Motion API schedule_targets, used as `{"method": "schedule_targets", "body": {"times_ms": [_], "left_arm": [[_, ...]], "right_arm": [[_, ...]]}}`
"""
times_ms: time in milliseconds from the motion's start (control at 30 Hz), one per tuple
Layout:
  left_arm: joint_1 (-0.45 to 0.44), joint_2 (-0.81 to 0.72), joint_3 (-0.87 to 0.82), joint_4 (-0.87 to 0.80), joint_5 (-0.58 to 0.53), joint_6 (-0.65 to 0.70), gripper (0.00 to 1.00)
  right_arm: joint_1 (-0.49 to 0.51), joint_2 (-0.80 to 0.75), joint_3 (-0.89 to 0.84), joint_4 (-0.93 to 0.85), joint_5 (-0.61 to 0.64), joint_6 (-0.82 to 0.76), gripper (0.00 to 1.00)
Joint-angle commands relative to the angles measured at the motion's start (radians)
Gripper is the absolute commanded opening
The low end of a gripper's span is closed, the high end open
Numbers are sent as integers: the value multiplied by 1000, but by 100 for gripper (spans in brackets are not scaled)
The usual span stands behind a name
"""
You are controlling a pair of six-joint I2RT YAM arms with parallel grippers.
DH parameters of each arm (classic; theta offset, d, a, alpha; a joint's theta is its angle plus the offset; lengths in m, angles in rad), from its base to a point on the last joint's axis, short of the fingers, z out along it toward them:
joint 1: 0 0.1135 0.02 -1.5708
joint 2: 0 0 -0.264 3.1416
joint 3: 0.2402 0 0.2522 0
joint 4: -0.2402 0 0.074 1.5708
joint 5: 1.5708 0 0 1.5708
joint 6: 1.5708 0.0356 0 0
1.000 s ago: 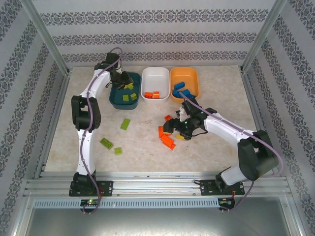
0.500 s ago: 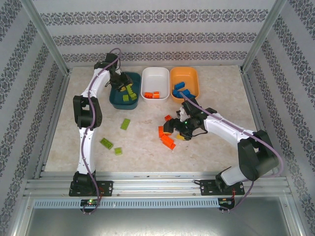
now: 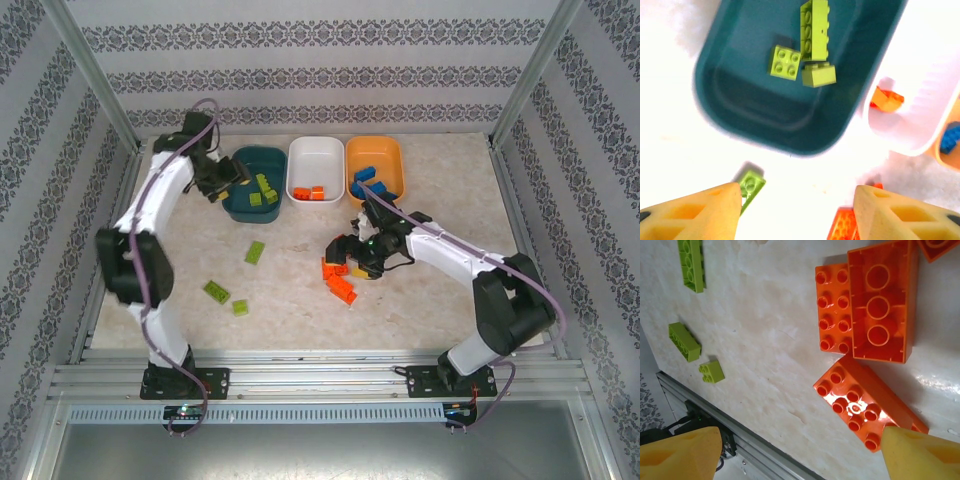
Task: Sort the legos into containers by color
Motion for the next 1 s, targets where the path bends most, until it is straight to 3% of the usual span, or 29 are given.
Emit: {"method": "schedule_targets", "body": {"times_ms": [0,100,167,333,467,667,967], "left_arm": [[8,-182,-224,10,-27,-124,68],[7,-342,-427,15,-39,-198,79],[5,-427,-531,12,-55,-227,100],[4,-581,-738,2,-115,-330,100],[4,-627,-872,78,-79,-432,100],[4,-616,-956,162,-86,-517,100],[7,-490,-1004,279,-64,-524,92]], "right_arm": [[11,41,41,12,-23,-31,83],[18,81,71,15,-39,-42,83],[27,106,92,13,-44,-49,83],[56,137,124,16,-51,-50,82],[76,140,120,19,-49,-49,83],[81,105,86,16,-33,-54,82],[81,61,46,14,-6,-51,82]]}}
